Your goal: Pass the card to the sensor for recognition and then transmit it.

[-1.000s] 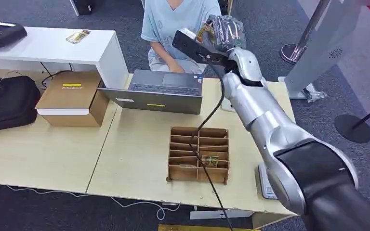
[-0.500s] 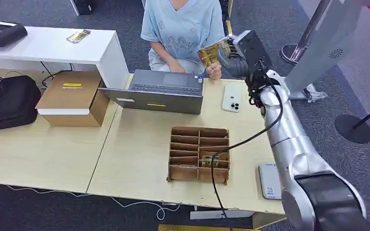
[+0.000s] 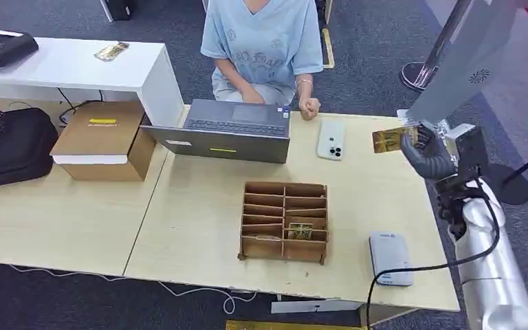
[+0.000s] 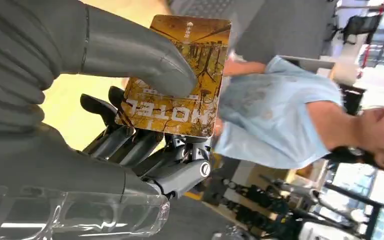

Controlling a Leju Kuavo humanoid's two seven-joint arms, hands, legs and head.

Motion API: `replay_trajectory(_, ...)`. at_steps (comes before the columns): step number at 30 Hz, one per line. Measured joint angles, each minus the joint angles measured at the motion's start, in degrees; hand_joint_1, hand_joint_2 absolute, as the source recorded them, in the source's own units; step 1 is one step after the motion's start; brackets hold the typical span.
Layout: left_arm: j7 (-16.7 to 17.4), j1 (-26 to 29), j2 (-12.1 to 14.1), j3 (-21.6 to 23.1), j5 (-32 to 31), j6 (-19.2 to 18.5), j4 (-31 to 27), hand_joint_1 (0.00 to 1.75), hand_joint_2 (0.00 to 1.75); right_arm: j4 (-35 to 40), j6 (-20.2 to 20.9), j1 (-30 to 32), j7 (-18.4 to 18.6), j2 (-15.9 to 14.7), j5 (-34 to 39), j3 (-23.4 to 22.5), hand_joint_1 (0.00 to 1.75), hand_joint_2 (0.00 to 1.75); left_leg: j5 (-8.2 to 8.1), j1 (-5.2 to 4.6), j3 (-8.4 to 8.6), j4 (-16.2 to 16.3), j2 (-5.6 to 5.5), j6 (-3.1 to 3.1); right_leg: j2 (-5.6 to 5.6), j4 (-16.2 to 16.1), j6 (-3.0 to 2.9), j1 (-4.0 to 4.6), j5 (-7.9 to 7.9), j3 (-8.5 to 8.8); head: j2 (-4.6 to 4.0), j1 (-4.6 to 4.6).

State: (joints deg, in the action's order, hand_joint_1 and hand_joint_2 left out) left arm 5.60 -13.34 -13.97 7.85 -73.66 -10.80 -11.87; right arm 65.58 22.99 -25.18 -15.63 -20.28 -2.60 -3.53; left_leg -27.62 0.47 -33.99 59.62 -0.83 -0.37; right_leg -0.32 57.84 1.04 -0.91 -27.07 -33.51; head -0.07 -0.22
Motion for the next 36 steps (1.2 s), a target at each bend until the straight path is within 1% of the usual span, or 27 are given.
replay_trajectory(3, -0.55, 0.29, 0.29, 0.04, 0.11, -0.02, 0.0, 0.0, 0.0, 2.84, 0.7, 4.77, 1.32, -1.12, 0.11, -2.28, 1.75, 1.75, 0.0, 0.0, -0.03, -0.01, -0.03, 0.0, -0.03, 0.0, 0.01, 0.0, -0.02, 0.0, 0.0, 0.0)
replay_trajectory(8, -0.55, 0.31, 0.39, 0.39, 0.02, -0.15, -0.02, 0.0, 0.0, 6.79, 1.81, 11.43, 1.86, -2.67, 0.68, -5.39, 1.75, 1.75, -0.02, -0.01, -0.05, -0.02, 0.0, 0.02, -0.01, 0.0, 0.02, -0.01, -0.02, 0.0, 0.0, 0.0)
replay_trajectory(15, -0.55, 0.29, 0.39, 0.57, 0.02, -0.15, -0.02, 0.0, 0.0, 9.19, 2.05, 14.39, 2.34, -3.39, 0.83, -7.22, 1.75, 1.75, -0.02, -0.02, -0.01, 0.0, 0.04, 0.03, 0.04, 0.0, 0.03, -0.03, -0.02, 0.0, 0.0, -0.02)
replay_trajectory(16, -0.55, 0.29, 0.39, 0.61, 0.02, -0.15, -0.02, 0.0, 1.75, 9.45, 2.14, 14.77, 2.78, -3.43, 0.79, -7.48, 1.75, 1.75, -0.02, -0.02, -0.01, 0.0, 0.04, 0.03, 0.03, 0.0, 0.03, -0.02, -0.02, 0.01, 0.0, 0.02)
replay_trajectory(22, -0.55, 0.25, 0.39, 0.83, -0.24, -1.2, -0.02, 0.0, 1.75, 11.07, 4.5, 18.65, 5.42, -3.41, 0.61, -8.75, 1.75, 1.75, -0.03, -0.02, -0.03, -0.01, 0.05, 0.03, 0.05, 0.0, 0.03, -0.02, -0.02, 0.0, 0.0, -0.02)
replay_trajectory(28, -0.53, 0.21, 0.42, 0.9, -0.24, -1.2, -0.02, 0.0, 1.75, 10.61, 5.97, 19.3, 7.35, -3.41, 0.92, -8.82, 1.75, 1.75, -0.03, -0.02, -0.02, -0.01, 0.07, 0.04, 0.06, 0.0, 0.03, -0.02, -0.03, 0.0, 0.0, 0.0)
replay_trajectory(32, -0.35, 0.21, 0.44, 1.01, -0.22, -1.18, -0.04, 0.0, 1.75, 9.65, 7.41, 20.05, 9.49, -3.79, 3.5, -9.43, 1.75, 1.75, -0.02, -0.03, -0.01, 0.01, 0.04, 0.04, 0.03, -0.01, 0.04, -0.03, -0.02, 0.0, 0.0, 0.0)
replay_trajectory(36, -0.35, 0.22, 0.68, 1.36, -0.26, -1.2, -0.04, 0.0, 1.75, 9.54, 9.42, 21.85, 10.54, -5.21, 6.87, -10.59, 1.75, 1.75, -0.03, -0.03, -0.03, 0.0, 0.05, 0.04, 0.04, -0.01, 0.04, -0.03, -0.02, 0.0, 0.0, 0.0)
